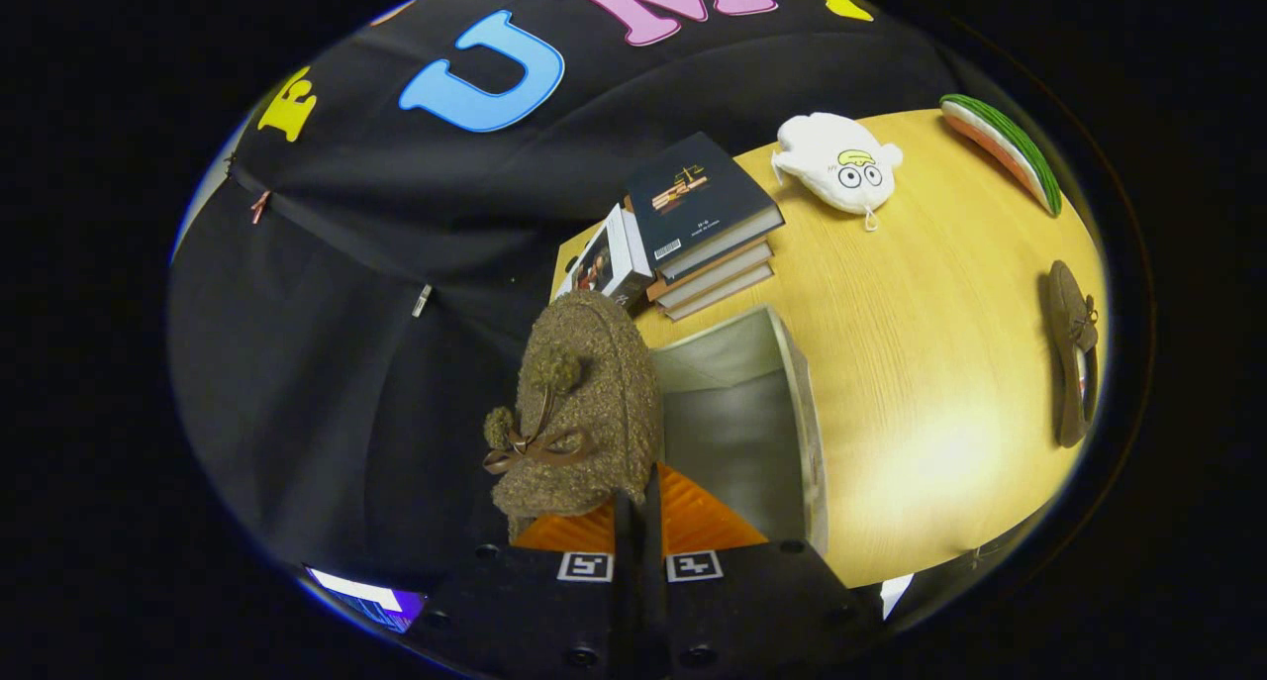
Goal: Open the storage box then place both shoes into the box .Put the left shoe in first, then the right shoe, with the right side of both shoes facing outward in a uniform manner.
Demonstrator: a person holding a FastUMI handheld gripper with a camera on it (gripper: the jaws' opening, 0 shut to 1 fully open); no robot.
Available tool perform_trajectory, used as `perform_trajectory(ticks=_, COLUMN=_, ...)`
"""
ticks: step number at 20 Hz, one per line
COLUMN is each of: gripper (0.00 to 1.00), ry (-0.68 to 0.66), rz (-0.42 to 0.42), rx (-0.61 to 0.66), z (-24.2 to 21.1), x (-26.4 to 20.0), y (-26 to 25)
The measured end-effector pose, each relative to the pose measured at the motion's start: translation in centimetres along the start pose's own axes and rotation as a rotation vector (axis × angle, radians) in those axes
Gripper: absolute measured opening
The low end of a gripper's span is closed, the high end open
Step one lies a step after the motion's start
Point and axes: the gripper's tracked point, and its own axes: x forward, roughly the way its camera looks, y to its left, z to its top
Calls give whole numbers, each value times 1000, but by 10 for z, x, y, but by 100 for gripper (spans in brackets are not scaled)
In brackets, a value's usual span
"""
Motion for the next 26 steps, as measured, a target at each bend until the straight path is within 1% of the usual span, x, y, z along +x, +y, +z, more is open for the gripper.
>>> perform_trajectory(ticks=6, gripper=5, ry=75, rz=-59, rx=4, z=-34, x=33, y=-10)
perform_trajectory(ticks=9, gripper=5, ry=77, rz=-69, rx=32, z=-35, x=42, y=-12)
perform_trajectory(ticks=13, gripper=6, ry=83, rz=-94, rx=24, z=-36, x=54, y=-17)
perform_trajectory(ticks=14, gripper=6, ry=103, rz=-71, rx=27, z=-39, x=57, y=-12)
perform_trajectory(ticks=15, gripper=12, ry=125, rz=-46, rx=34, z=-47, x=54, y=-5)
perform_trajectory(ticks=16, gripper=27, ry=142, rz=-19, rx=46, z=-48, x=54, y=3)
perform_trajectory(ticks=18, gripper=55, ry=132, rz=30, rx=52, z=-47, x=53, y=21)
perform_trajectory(ticks=21, gripper=98, ry=101, rz=75, rx=-15, z=-35, x=23, y=32)
perform_trajectory(ticks=24, gripper=98, ry=29, rz=103, rx=-86, z=-14, x=-17, y=27)
perform_trajectory(ticks=26, gripper=98, ry=-18, rz=102, rx=-131, z=3, x=-46, y=11)
